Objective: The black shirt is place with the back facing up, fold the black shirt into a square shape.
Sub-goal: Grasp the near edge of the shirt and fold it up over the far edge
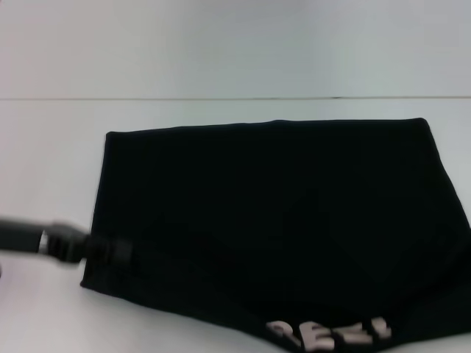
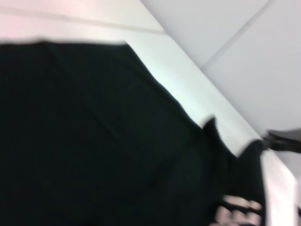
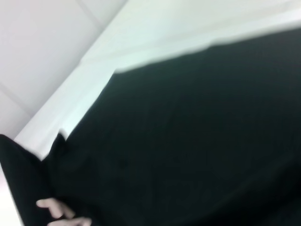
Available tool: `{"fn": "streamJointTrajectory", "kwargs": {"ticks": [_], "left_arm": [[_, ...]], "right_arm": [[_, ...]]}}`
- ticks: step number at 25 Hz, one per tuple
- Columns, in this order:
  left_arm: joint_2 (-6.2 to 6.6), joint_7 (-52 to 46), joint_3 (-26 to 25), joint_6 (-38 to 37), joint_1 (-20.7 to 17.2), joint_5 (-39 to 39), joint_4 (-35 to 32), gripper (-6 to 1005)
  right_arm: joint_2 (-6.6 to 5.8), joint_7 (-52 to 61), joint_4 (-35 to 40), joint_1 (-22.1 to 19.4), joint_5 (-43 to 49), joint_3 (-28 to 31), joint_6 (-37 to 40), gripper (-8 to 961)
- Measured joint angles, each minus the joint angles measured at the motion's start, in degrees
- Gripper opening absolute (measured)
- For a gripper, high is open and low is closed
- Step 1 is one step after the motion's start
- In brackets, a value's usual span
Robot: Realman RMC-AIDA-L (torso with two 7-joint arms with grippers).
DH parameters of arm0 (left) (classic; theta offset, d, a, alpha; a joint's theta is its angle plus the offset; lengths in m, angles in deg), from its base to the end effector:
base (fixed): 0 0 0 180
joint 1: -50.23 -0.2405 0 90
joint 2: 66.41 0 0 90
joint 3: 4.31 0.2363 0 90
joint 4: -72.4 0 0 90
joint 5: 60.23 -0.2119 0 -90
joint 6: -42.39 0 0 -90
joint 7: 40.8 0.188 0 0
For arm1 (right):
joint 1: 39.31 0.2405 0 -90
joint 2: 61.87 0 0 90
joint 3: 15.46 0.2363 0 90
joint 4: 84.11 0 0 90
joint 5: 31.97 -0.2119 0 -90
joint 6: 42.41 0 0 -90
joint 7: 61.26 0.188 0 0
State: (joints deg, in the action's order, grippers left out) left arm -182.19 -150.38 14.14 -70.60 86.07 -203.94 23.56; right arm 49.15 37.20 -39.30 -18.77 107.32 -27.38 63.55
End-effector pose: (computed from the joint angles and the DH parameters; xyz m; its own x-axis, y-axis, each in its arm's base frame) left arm -0.2492 0.3047 0.0338 0.5795 0.7676 0.2738 0.7724 -0.6244 0.1159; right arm 0.3457 0.2562 0.0719 0.4739 -0.7516 -0.4589 -0.8655 -0.4937 -0.0853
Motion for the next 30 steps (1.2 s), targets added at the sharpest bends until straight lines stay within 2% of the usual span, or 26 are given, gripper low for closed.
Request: {"fn": "streamJointTrajectory", "kwargs": {"ticks": [3,9,15,18,19,25,30], "left_arm": [[1.22,-1.18,-0.05,6.99,3.66,1.13,2.66,6],[1.95,-2.49,1.25,26.88,10.10,1.72,8.71,6],[1.61,-2.26,1.69,45.05,13.12,1.53,13.56,6],[1.10,-2.20,4.14,51.44,13.44,1.57,14.99,6],[0.65,-2.41,6.35,54.75,13.52,1.65,15.50,6],[-0.74,-2.57,10.02,60.20,13.69,1.68,15.72,7],[-1.28,-2.59,11.21,63.29,13.84,1.69,15.76,7]], "right_arm": [[0.22,0.16,-0.07,3.27,-0.53,2.37,-3.11,31],[0.75,1.39,-1.89,9.09,-1.58,3.36,-13.25,31],[0.33,2.39,-9.54,13.91,-1.79,2.10,-26.82,31],[0.31,2.43,-13.39,17.08,-1.89,0.94,-34.16,31],[0.36,2.43,-14.30,18.02,-1.92,0.51,-36.16,30],[1.08,4.14,-18.37,24.00,-1.98,-4.80,-49.22,30],[1.94,4.37,-18.99,26.89,-2.19,-7.01,-55.68,30]]}}
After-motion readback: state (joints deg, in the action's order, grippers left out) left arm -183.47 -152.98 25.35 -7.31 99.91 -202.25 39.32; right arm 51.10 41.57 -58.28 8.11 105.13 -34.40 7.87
